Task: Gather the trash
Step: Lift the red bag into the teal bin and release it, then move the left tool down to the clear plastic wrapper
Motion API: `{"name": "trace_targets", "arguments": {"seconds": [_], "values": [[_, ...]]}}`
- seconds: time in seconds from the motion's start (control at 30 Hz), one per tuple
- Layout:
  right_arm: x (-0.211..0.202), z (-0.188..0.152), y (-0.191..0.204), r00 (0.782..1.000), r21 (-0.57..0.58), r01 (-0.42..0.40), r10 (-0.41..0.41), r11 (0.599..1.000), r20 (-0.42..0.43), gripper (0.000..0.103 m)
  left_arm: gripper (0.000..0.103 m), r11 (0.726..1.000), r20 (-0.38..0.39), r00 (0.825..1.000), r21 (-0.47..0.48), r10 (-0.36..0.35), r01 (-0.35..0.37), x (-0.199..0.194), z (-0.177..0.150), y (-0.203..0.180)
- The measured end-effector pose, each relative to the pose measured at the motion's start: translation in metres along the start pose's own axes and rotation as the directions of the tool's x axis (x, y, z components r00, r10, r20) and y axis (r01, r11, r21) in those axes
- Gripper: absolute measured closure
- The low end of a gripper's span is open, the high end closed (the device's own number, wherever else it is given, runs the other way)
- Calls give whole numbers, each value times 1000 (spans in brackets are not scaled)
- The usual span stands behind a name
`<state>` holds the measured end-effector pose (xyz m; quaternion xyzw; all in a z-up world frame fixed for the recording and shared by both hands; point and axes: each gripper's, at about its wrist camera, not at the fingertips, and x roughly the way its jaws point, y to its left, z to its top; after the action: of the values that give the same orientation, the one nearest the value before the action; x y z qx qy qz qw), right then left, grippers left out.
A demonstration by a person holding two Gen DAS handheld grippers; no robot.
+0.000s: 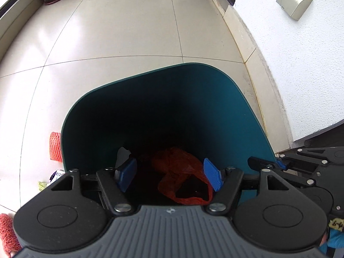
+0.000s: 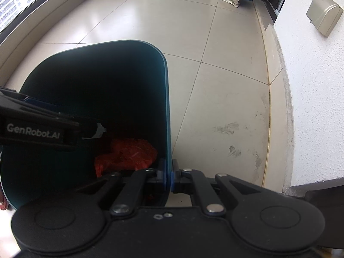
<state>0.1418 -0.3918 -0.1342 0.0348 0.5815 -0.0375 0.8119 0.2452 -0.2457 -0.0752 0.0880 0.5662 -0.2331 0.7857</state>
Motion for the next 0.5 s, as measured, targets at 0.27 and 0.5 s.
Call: {"name": "trace_targets", "arguments": {"seconds": [0.27,0.5], "values": [[1,-1,3,1000,-2,4,-4,1000,0,100,27,999,90,996,-37,3,0,-45,-23,21],[0,1,1,1000,6,-4,4,1000,-3,100,24,989,162,984,-136,71,-49,-84,-38,68]]}}
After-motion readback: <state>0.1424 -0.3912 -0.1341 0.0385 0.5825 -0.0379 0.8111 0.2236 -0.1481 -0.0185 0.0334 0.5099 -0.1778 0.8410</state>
